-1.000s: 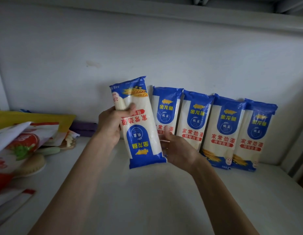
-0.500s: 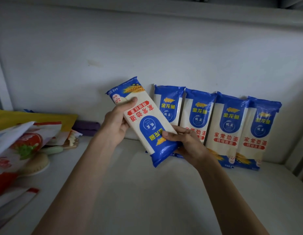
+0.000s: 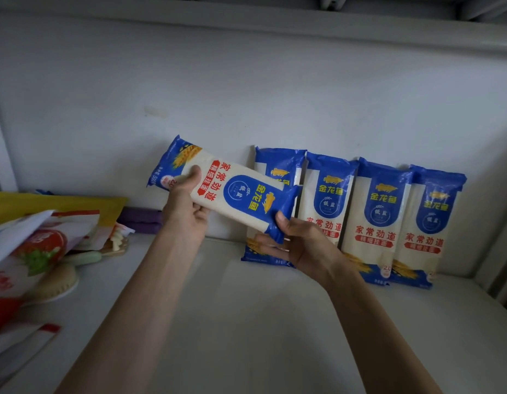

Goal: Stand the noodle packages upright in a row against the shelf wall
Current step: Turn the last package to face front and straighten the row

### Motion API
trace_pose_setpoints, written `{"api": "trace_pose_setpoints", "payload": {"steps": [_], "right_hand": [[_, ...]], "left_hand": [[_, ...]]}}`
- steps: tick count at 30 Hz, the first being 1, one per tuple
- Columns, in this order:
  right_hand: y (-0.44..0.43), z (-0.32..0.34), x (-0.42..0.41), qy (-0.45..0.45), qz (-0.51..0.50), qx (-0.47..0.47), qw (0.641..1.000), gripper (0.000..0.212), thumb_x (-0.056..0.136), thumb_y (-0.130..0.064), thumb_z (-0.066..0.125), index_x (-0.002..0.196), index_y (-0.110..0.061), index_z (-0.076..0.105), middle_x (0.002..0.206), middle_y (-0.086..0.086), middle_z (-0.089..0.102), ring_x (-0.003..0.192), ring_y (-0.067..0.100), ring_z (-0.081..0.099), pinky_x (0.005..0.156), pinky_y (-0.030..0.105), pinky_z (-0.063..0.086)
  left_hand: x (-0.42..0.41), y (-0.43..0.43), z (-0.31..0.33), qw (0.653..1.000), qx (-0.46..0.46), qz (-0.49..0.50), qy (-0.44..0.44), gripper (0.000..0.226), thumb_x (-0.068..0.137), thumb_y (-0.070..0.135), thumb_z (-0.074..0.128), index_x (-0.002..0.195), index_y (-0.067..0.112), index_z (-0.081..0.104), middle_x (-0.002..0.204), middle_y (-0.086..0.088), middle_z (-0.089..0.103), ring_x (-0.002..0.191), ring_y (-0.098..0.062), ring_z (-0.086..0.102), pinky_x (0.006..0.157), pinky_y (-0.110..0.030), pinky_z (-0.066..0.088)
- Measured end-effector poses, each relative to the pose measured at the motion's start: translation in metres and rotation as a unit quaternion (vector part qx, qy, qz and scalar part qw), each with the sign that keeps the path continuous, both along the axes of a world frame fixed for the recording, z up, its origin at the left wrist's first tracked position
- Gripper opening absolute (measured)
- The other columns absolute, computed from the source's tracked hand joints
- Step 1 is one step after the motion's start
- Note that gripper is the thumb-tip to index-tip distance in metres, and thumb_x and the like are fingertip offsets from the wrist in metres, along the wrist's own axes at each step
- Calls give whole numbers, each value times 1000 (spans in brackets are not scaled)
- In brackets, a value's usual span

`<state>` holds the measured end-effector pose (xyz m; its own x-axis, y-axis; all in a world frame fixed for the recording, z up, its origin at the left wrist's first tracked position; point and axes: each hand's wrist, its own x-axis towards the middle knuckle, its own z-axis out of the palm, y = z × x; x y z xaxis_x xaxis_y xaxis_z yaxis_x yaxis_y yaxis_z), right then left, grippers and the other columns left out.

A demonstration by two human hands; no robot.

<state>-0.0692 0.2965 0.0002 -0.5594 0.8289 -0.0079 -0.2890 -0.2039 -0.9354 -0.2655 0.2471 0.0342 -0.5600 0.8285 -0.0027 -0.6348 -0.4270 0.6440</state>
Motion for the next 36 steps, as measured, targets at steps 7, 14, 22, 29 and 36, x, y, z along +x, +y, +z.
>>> {"api": "trace_pose_setpoints", "payload": {"steps": [7,14,22,29,36], "right_hand": [[-1,16,3,169,-139,-53,974,42,81,-13,73,120,-11,59,110,13,73,97,30,72,78,38,59],[-2,20,14,248,-199,-93,944,32,83,-14,70,114,-10,61,91,11,77,83,23,76,73,34,62],[5,32,29,208,-266,-70,939,39,80,-11,71,117,-7,60,108,13,73,94,25,73,87,39,58],[-2,48,20,139,-304,-2,942,25,74,-8,77,95,-7,63,89,8,74,77,21,73,69,33,60],[-14,64,14,54,-271,140,951,13,79,-16,76,83,-10,64,81,2,77,77,18,75,74,34,60]], "left_hand": [[16,-5,7,992,35,-103,-56,40,80,5,72,118,5,61,100,-14,75,95,-27,72,89,-50,55],[12,-8,-9,963,58,-262,-9,59,78,51,66,125,14,63,125,-12,67,115,-33,63,103,-62,38],[-6,-4,-19,959,-58,-267,74,70,78,68,58,101,3,70,115,-15,70,94,-34,72,80,-50,58],[2,3,-24,891,-119,-177,401,66,58,18,83,121,20,65,113,-2,73,101,-23,69,83,-39,56],[4,3,-30,833,-86,-230,496,46,66,4,82,109,7,69,103,-7,76,95,-22,73,78,-33,59]]}}
